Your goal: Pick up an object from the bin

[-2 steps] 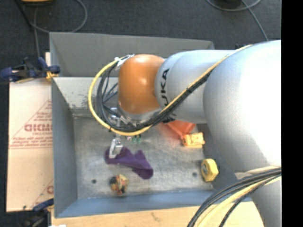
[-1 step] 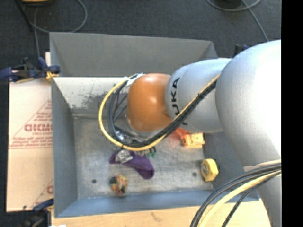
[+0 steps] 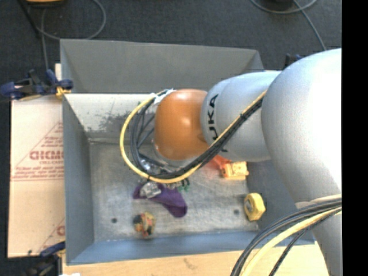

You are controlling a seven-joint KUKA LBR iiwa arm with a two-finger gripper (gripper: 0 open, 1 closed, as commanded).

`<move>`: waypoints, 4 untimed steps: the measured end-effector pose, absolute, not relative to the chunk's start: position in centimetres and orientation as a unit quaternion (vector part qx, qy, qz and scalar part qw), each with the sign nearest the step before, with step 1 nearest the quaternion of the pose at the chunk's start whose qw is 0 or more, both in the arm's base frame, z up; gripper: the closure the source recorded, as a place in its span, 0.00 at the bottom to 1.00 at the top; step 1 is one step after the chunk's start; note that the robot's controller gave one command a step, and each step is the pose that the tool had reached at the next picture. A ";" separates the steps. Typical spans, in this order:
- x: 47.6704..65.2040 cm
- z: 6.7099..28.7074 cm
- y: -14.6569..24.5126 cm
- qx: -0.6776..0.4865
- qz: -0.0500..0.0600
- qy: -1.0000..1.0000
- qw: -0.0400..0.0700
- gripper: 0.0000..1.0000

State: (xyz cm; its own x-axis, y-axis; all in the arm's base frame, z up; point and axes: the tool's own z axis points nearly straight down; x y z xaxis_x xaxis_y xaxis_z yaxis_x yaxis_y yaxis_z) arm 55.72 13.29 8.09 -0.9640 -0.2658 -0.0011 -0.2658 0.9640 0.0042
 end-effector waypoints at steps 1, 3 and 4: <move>55.5 17.5 12.9 -0.144 0.001 0.990 0.001 1.00; 55.4 19.8 9.0 -0.217 0.000 0.976 0.003 1.00; 55.4 19.8 9.0 -0.217 0.000 0.976 0.003 1.00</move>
Offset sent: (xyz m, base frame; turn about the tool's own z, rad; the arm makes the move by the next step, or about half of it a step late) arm 0.0000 0.0000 0.0000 0.0000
